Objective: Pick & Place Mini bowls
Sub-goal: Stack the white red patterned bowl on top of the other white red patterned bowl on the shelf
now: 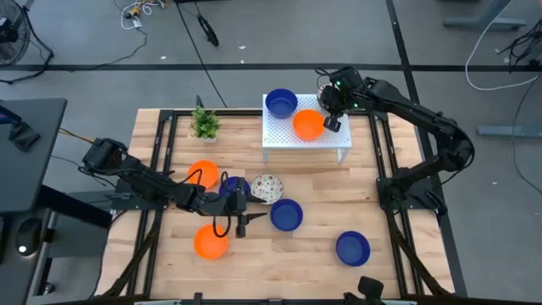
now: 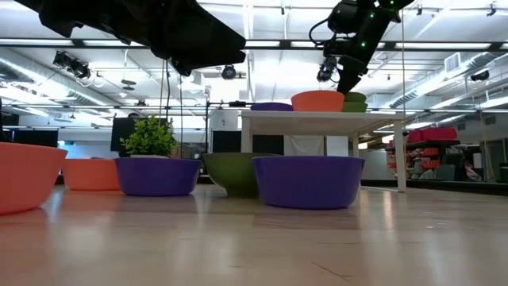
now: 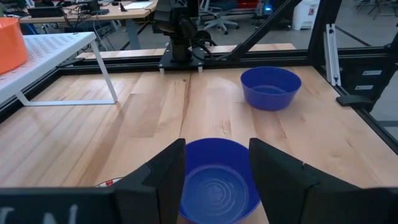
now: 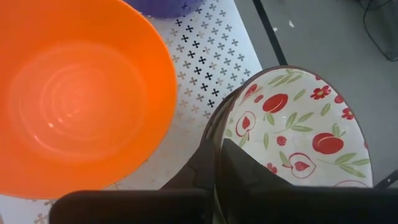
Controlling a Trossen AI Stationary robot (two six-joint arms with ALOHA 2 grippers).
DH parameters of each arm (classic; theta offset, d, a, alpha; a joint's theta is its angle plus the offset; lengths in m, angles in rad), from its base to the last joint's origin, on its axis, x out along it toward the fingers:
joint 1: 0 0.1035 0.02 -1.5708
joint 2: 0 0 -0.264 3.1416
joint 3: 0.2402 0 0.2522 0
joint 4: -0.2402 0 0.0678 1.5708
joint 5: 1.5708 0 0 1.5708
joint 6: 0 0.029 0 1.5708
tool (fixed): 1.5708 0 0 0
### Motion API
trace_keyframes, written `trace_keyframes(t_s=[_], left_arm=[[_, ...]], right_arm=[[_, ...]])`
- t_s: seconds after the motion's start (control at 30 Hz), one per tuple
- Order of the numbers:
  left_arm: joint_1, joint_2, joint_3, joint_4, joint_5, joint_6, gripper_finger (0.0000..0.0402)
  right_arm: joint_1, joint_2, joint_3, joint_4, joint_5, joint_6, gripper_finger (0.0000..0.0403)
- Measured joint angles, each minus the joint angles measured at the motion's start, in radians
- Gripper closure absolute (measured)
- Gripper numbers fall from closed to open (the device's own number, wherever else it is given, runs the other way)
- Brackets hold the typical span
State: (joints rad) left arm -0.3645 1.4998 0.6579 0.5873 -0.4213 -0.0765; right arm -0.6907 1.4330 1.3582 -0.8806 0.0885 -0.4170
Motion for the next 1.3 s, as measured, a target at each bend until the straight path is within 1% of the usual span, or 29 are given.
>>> trace_keyframes(t_s=[0.27,0.4,0.63,0.7,0.77,0.83,0.9,1.0,1.1,1.13,1.3], left_arm=[[0.0,0.0,0.0,0.0,0.0,0.0,0.022],[0.0,0.0,0.0,0.0,0.0,0.0,0.022],[0.0,0.0,0.0,0.0,0.0,0.0,0.022],[0.0,0.0,0.0,0.0,0.0,0.0,0.022],[0.001,0.0,0.0,0.0,0.0,0.0,0.022],[0.0,0.0,0.0,0.0,0.0,0.0,0.022],[0.0,0.0,0.0,0.0,0.0,0.0,0.022],[0.001,0.0,0.0,0.0,0.0,0.0,0.022],[0.001,0.0,0.0,0.0,0.0,0.0,0.022],[0.001,0.0,0.0,0.0,0.0,0.0,0.022],[0.001,0.0,0.0,0.0,0.0,0.0,0.022]], right_arm=[[0.0,0.0,0.0,-0.014,0.004,0.016,0.0354],[0.0,0.0,0.0,-0.022,0.004,0.03,0.0324],[0.001,-0.025,0.0,-0.029,0.003,0.035,0.0256],[0.001,-0.042,0.001,-0.029,0.0,0.035,0.0245],[0.001,-0.062,0.001,-0.031,-0.002,0.035,0.0243],[0.001,-0.083,0.001,-0.035,-0.008,0.041,0.025],[0.001,-0.099,0.002,-0.035,-0.038,0.043,0.0269],[0.001,-0.105,0.002,-0.034,-0.055,0.043,0.0317],[0.0,-0.096,0.002,-0.034,-0.056,0.048,0.038],[-0.001,-0.09,0.002,-0.035,-0.055,0.051,0.0391],[-0.001,-0.055,0.002,-0.036,-0.052,0.068,0.039]])
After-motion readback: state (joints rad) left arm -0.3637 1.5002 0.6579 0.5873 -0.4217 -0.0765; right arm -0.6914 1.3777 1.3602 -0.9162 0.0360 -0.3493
